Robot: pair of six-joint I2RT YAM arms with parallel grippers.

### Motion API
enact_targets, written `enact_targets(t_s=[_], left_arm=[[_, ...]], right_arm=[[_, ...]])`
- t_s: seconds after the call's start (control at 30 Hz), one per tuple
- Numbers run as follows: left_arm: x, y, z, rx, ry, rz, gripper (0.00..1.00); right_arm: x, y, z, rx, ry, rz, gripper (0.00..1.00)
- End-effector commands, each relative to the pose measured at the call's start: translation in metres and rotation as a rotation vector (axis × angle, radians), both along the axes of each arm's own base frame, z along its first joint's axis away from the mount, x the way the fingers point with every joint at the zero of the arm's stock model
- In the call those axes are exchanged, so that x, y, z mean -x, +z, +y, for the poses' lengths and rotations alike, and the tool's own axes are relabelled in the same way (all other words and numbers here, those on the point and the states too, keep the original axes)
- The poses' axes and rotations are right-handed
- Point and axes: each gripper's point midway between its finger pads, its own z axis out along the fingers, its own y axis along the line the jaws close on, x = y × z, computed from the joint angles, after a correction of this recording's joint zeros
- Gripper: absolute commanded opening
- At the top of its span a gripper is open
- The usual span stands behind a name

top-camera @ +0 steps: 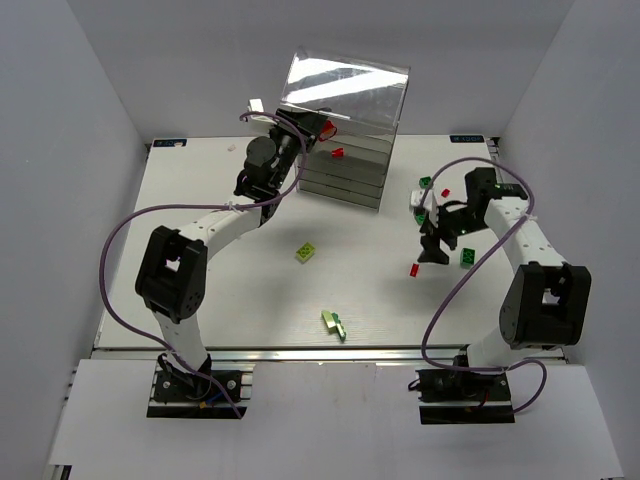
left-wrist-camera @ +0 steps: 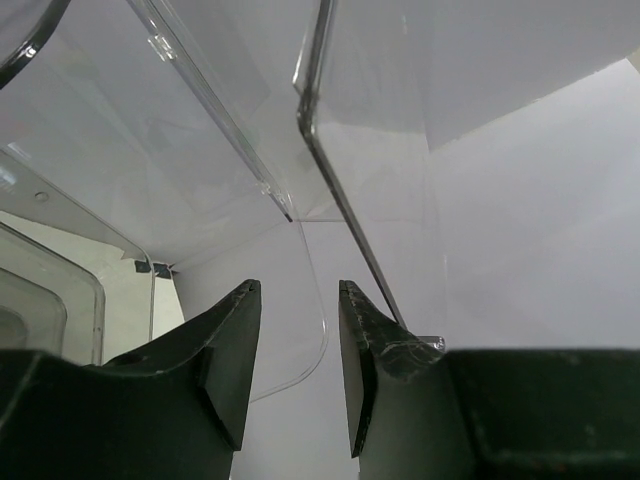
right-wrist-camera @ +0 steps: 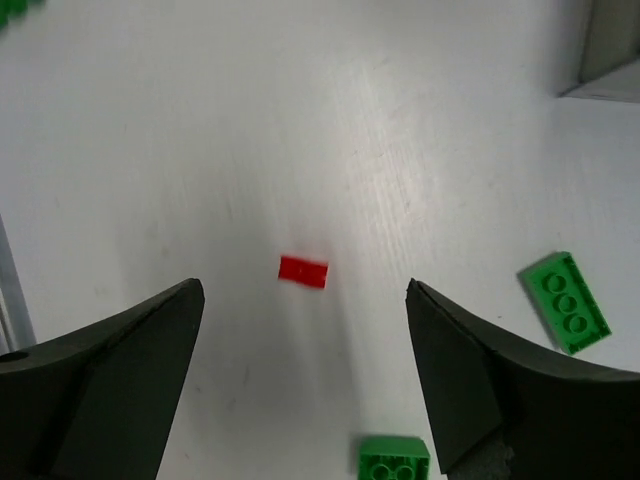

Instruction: Sort the legos into containers by color

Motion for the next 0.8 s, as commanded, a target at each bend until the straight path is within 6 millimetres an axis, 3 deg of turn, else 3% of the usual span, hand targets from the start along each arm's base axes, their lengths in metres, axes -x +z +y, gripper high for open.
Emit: enact_targets(t_s=[0.0,0.13,0.2,0.5,0.77], left_arm=[[0.017,0.061,0.014,0.049,-0.001,-0.104,0.48],[0.015,0.057,0.012,0.056,-0.009,-0.088,0.48],[0.015,0.056,0.013,0.061,-0.009,-0.086,0.48],[0.015,0.051,0.012,0.06,-0.012,-0.07,0.49],[0.014,0.048,0.012,0.061,-0.015,-0.062,0.49]], right_arm=[[0.036,-0.017,-0.016,0.151,0.381,-0.176,0.88],[0.053,-0.048,-0.024,0.223,0.665,-0.291,0.88],[0.05,-0.056,-0.026,0.239,0.757,-0.322,0.86],[0.006,-0.078,-0.029,0.329,0.865,-0.44,0.83],[-0.013,-0.094,-0.02,0.387,0.94,-0.483,0.83]])
